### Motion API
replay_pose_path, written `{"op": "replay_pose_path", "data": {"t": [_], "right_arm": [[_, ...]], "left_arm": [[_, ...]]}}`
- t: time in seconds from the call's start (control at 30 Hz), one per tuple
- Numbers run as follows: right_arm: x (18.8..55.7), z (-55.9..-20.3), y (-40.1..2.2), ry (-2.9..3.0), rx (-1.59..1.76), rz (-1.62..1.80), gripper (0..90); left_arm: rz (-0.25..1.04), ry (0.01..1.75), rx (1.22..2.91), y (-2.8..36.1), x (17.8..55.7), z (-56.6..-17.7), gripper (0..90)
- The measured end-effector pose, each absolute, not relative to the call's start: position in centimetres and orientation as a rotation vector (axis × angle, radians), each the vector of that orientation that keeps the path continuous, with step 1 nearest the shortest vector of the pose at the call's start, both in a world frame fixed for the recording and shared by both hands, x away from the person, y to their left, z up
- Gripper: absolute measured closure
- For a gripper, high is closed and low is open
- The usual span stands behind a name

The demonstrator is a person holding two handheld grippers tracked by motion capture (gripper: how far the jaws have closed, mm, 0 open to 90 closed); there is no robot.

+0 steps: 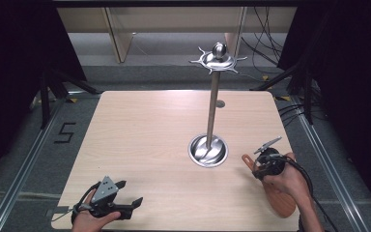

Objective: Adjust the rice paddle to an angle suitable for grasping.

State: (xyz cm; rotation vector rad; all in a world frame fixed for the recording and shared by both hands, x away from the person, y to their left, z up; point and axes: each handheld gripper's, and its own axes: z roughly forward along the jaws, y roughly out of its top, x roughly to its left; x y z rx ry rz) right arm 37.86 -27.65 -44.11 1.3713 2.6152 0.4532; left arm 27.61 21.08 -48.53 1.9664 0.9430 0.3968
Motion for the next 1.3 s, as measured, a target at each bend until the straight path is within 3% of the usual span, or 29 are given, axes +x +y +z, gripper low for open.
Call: {"op": "replay_pose_path", "data": {"t": [1.3], "right_arm": [[36.3, -37.5, -29.7, 2.386, 1.161, 0.950, 67.1]], "left_arm": [[0.440, 0.958, 1.875, 21.1, 27.4, -47.9, 14.8]]}}
